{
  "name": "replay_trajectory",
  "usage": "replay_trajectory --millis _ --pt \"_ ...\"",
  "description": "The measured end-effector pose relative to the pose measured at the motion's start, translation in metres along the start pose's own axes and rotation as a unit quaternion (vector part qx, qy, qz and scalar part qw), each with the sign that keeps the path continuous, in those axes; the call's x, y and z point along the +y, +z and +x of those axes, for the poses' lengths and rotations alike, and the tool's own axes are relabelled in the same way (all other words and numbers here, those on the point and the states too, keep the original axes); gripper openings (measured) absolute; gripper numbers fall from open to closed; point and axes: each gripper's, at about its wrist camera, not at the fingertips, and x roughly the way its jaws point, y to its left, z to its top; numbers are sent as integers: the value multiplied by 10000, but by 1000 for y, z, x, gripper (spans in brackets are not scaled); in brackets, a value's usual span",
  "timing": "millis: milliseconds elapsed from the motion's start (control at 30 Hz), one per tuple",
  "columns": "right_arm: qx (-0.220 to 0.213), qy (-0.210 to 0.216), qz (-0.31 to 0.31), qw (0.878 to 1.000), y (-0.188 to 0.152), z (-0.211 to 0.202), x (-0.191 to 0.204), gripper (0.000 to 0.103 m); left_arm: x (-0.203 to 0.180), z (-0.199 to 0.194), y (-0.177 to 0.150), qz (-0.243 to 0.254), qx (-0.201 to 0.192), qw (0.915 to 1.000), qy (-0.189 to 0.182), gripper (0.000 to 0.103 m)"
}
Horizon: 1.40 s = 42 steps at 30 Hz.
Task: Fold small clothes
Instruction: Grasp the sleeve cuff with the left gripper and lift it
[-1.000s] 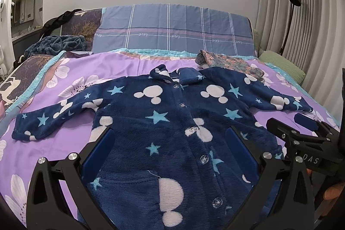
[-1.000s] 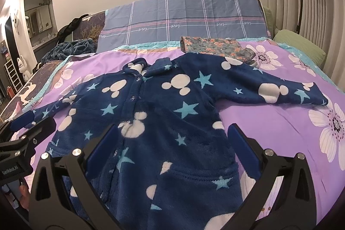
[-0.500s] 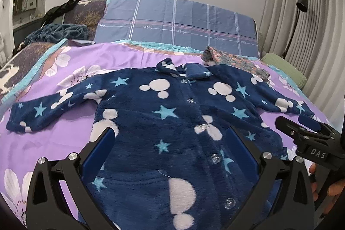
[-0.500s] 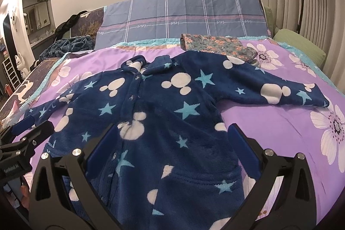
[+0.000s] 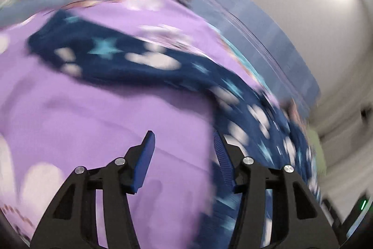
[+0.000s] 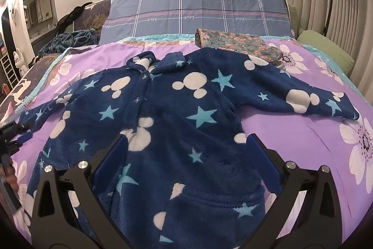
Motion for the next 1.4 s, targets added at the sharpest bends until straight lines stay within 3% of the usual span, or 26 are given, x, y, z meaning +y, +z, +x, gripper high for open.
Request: replay_trajectory --millis 100,200,367,433,500,600,733,800,867,933,1033,1133,1167,1267,1400 --pt "60 -18 -34 10000 1 7 2 101 52 -2 26 -834 -248 9955 372 61" --pt "147 -43 -58 9999 2 15 4 101 79 2 49 -1159 -484 9881 892 65" --pt "236 -50 -62 9997 4 25 6 101 106 19 88 -1600 -767 9782 1081 66" --pt "252 -65 -71 9996 5 28 6 101 108 25 100 -1575 -898 9761 1196 56" --pt "280 -96 -72 9995 5 30 4 101 106 35 114 -1468 -849 9784 1181 7" --pt "302 -136 -35 9994 5 33 -2 101 97 36 128 -1524 -935 9795 932 7" --pt "354 -196 130 9991 4 40 -16 101 27 19 148 -703 -1215 9885 556 7" --pt "415 -169 252 9987 3 44 -22 101 -36 13 156 -55 -1260 9919 123 7" --pt "472 -122 343 9982 2 46 -26 101 -103 6 150 681 -1276 9892 -223 7" --pt "495 -87 402 9979 0 47 -30 101 -154 3 138 1257 -1236 9827 -561 7" --pt "487 -74 442 9978 -2 46 -36 101 -253 13 94 2327 -912 9605 -1224 8" --pt "474 -114 503 9975 -5 44 -46 101 -307 36 46 2845 -455 9443 -1590 10" --pt "477 -137 529 9974 -5 44 -49 101 -324 49 25 2993 -266 9392 -1664 16" --pt "510 -215 656 9963 -7 43 -64 101 -355 86 -34 3391 231 9274 -1565 65" --pt "501 -222 741 9957 -7 40 -84 101 -353 108 -77 3781 796 9113 -1423 70"
